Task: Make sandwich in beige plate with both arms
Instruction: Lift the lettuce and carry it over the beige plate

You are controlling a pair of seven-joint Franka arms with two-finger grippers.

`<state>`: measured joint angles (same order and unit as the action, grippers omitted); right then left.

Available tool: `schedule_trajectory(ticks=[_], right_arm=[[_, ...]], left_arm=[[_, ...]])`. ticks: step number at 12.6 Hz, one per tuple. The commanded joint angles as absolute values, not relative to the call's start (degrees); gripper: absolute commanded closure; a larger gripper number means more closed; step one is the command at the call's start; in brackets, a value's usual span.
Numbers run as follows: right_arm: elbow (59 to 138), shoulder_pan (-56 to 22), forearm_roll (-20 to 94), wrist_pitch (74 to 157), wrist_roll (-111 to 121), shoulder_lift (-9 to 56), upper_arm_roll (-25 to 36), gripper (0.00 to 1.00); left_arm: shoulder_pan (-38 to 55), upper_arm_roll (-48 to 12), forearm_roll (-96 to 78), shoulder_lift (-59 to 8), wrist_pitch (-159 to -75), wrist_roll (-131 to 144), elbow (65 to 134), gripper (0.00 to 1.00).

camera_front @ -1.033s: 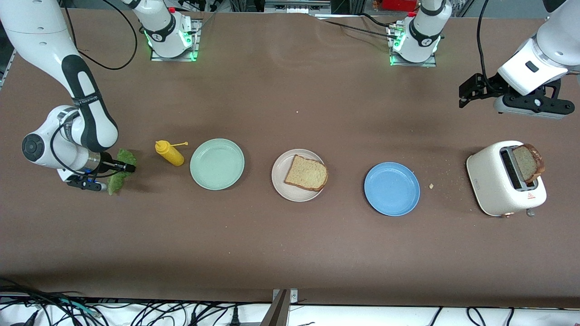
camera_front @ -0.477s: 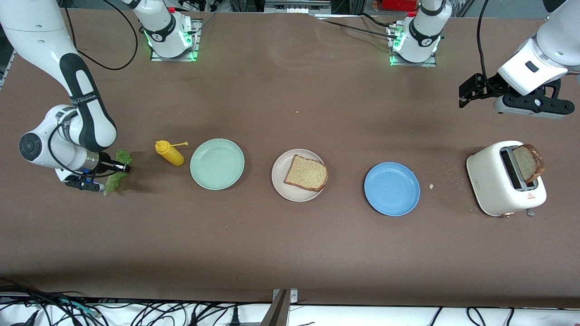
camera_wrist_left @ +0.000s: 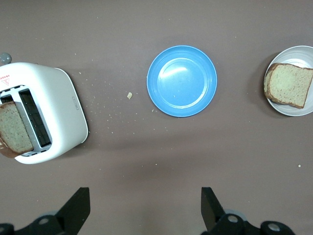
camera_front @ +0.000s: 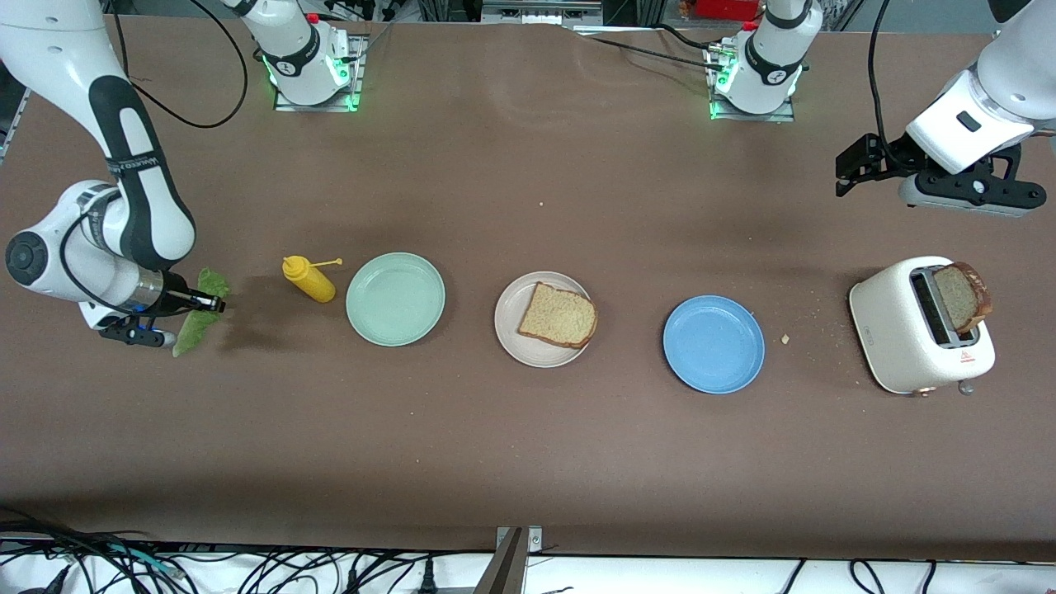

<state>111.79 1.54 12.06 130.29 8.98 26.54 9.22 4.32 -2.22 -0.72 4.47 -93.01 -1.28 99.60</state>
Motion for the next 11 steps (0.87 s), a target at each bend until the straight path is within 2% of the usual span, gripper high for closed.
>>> schedule_trajectory(ticks=[1,11], right_arm=[[111.7,1.1,9.3,126.6,9.1,22.6,9.0,0.95],[109.1,-3.9,8.2,117.9,9.2,13.2,9.1,0.96]], left_arm=[[4.0,-2.1,-1.7,4.0,-92.6,-1.8,98.4,0.0],[4.0,-2.1,-1.7,4.0,-92.6,-1.8,98.4,0.0]])
